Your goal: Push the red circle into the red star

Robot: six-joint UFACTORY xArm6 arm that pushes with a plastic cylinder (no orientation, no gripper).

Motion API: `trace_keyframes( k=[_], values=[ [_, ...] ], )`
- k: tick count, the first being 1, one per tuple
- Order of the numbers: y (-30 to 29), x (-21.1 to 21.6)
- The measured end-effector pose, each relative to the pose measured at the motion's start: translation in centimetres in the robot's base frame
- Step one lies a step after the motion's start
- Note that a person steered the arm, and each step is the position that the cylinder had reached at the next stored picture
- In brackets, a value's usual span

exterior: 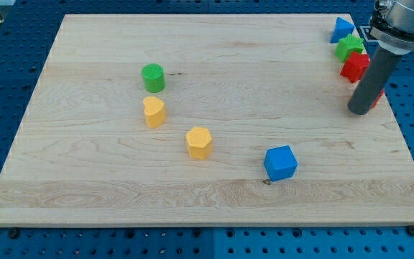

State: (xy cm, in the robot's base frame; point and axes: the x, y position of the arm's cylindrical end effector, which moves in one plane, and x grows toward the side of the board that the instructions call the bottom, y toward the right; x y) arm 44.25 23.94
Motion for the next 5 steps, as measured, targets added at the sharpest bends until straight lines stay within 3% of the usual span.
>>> trace_keyframes(
  k=[2,5],
  values=[
    [1.0,2.1],
    [2.4,0.6]
  ],
)
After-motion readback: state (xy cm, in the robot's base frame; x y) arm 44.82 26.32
